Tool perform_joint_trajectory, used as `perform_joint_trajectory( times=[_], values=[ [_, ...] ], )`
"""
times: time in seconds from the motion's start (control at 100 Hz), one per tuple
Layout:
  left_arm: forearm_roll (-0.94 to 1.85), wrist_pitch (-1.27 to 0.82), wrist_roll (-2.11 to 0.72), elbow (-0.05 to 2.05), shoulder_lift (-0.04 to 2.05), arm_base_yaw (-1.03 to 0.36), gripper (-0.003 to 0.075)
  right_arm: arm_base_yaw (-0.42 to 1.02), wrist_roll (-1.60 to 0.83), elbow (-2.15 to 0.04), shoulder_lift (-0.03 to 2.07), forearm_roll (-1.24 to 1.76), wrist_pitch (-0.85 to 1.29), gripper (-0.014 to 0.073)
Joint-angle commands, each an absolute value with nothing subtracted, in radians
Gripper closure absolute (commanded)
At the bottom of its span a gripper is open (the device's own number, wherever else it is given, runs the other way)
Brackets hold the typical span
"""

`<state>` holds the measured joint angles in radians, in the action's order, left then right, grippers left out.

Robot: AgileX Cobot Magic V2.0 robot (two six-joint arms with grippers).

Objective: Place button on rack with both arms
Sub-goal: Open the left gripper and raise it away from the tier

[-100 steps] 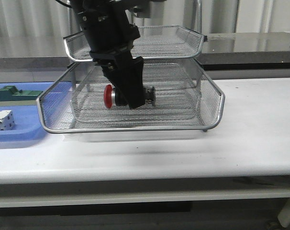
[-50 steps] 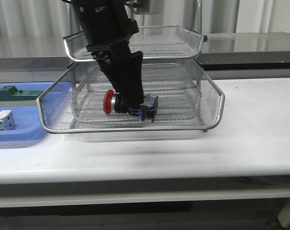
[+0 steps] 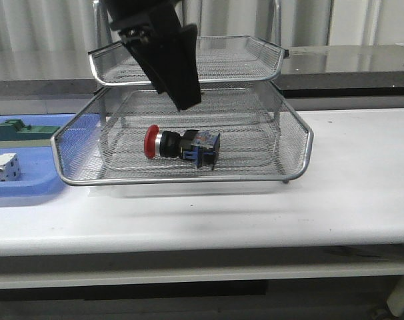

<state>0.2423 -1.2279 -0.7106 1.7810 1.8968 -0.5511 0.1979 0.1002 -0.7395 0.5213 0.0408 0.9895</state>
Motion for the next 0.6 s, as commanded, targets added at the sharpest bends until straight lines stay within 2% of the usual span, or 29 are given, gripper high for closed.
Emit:
perform_joint_trajectory(
  times=[0.0, 0.22, 0.59],
  values=[
    [0.265, -1.274, -0.678, 1.813, 1.8, -0.557, 0.012, 0.202, 0.1, -0.768, 0.524, 0.033, 0.931, 0.0661],
    [0.179, -1.274, -0.531, 1.813, 1.709, -0.523, 0.012, 0.202, 0.1, -0.768, 0.524, 0.033, 0.931, 0.0661],
    [0.172, -1.228, -0.429, 1.733, 1.545, -0.328, 0.0122, 0.202, 0.1, -0.768, 0.524, 0.033, 0.931, 0.0661]
  ],
)
